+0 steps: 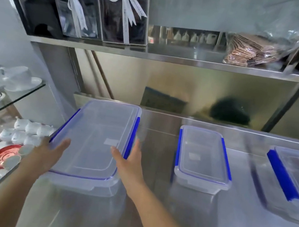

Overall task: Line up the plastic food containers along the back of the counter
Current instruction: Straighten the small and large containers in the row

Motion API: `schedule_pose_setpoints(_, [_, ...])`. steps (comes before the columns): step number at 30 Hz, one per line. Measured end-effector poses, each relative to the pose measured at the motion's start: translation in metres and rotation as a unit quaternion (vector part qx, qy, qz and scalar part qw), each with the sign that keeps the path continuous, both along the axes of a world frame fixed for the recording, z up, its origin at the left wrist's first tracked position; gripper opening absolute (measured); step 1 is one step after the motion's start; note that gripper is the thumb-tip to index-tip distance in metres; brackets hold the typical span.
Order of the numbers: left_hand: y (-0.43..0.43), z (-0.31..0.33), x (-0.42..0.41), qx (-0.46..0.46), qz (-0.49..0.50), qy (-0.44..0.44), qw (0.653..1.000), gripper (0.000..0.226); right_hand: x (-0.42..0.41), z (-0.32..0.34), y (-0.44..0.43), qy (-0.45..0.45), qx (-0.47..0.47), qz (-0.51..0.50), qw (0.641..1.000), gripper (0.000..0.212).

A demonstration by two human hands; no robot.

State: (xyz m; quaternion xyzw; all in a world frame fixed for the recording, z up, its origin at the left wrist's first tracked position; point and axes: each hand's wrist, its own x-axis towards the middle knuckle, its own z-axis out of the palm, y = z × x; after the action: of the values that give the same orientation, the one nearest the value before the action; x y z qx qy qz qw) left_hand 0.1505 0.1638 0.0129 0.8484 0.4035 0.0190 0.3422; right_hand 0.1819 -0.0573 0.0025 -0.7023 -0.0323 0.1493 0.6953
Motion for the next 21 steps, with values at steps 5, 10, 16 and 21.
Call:
schedule_pose_setpoints(5, [-0.004,-0.005,-0.009,0.100,-0.029,-0.043,0.994,0.058,-0.012,-0.005,0.022,0.012,-0.028,0.005,1.000,0.085])
schedule_pose_setpoints(10, [-0.002,-0.001,-0.001,0.109,-0.061,-0.050,0.991,0.060,-0.020,-0.009,0.030,-0.002,-0.027,-0.055,0.998,0.083])
schedule_pose_setpoints(16, [0.003,-0.005,-0.001,0.095,-0.067,-0.055,0.992,0.061,-0.020,-0.010,0.032,-0.007,-0.036,-0.058,0.998,0.081])
schedule_pose_setpoints(21, [0.003,-0.005,0.001,0.085,-0.070,-0.051,0.993,0.064,-0.017,-0.008,0.029,-0.001,-0.063,-0.033,0.997,0.082])
